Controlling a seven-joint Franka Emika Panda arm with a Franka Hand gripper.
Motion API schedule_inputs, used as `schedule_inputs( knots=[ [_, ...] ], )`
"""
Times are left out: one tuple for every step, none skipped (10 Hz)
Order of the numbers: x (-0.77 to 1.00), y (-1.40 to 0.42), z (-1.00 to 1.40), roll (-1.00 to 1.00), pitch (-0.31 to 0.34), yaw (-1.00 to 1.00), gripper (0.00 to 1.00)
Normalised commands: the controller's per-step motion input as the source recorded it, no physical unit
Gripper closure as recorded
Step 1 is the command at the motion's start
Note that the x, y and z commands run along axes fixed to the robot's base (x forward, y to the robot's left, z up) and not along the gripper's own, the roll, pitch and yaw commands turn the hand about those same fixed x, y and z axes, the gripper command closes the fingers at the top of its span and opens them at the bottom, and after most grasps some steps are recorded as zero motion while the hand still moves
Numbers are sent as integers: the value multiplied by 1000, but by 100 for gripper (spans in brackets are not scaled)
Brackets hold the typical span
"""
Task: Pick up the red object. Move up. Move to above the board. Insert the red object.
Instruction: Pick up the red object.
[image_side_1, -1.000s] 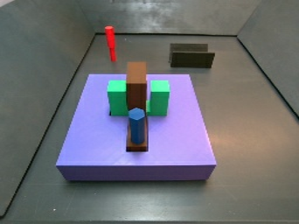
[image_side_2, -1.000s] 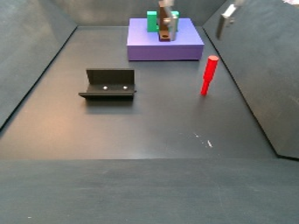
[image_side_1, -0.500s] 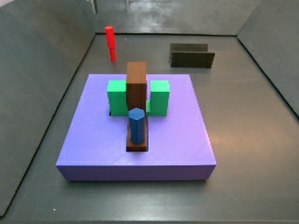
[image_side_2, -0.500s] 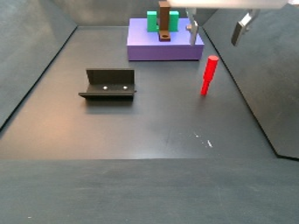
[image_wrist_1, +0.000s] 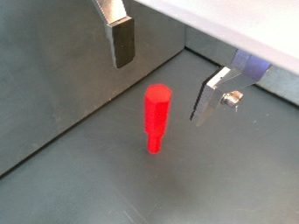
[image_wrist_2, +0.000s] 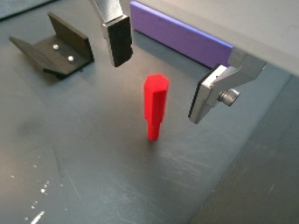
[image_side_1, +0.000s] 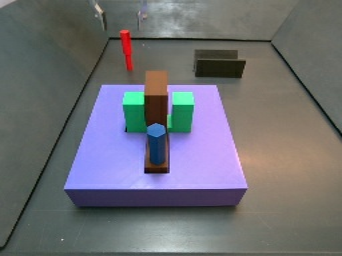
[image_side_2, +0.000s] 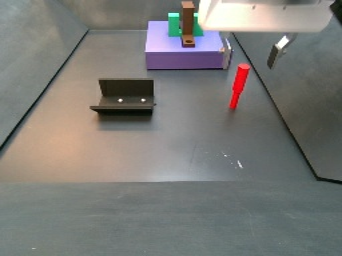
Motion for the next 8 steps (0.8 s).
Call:
schedule_inputs(
  knots=[
    [60, -74, -263, 0, 0, -29, 0],
    [40, -71, -237, 0, 0, -26, 0],
    [0, -29, -266, 0, 0, -43, 0],
    [0, 0, -260, 0, 0, -74, 0],
    [0, 0, -251, 0, 0, -83, 0],
    [0, 0, -243, 0, 0, -71, 0],
    [0, 0, -186, 0, 0, -51, 0],
    [0, 0, -80, 0, 0, -26, 0]
  ],
)
